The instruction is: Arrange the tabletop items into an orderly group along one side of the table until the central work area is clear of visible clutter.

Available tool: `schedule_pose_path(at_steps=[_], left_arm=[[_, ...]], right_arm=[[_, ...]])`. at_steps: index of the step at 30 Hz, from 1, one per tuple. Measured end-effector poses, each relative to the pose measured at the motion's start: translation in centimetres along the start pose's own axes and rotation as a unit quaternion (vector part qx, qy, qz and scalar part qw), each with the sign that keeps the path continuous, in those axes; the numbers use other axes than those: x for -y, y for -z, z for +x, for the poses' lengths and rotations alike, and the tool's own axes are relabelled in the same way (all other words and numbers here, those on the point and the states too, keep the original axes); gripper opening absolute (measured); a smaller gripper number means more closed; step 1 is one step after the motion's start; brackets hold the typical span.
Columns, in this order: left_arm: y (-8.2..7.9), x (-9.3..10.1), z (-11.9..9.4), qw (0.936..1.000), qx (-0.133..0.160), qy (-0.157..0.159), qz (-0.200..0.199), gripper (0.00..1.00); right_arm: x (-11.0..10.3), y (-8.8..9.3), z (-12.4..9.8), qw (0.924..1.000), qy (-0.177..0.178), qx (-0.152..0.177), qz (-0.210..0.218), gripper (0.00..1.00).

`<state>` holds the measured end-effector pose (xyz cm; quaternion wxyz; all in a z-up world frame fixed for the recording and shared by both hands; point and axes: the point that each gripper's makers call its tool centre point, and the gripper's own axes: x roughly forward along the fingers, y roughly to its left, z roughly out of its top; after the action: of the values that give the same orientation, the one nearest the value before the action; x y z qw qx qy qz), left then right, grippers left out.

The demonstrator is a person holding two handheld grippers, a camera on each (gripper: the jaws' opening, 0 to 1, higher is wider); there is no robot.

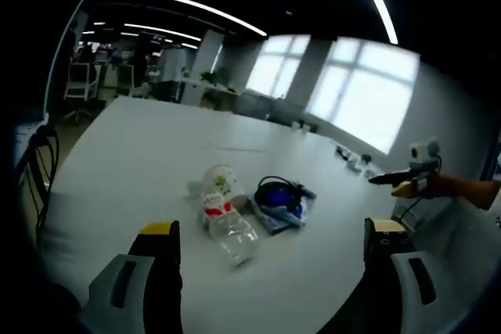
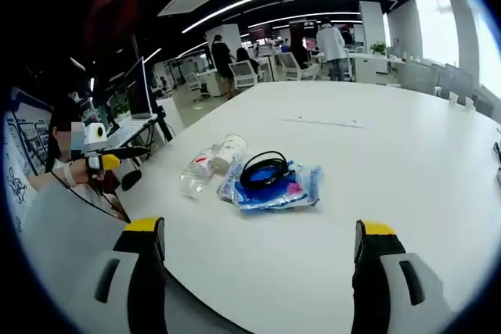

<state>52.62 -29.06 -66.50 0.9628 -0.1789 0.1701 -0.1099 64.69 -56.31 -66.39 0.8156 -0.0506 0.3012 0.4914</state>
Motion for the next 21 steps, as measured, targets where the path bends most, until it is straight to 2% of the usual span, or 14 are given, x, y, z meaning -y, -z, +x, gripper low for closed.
schedule_pose_path(at_steps=[21], left_arm=[[0.7, 0.0, 0.0, 0.9997, -0.014, 0.017, -0.008, 0.95]], right_arm=[[0.0, 0.6, -1.6, 0.9996, 0.023, -0.013, 0.000, 1.00]])
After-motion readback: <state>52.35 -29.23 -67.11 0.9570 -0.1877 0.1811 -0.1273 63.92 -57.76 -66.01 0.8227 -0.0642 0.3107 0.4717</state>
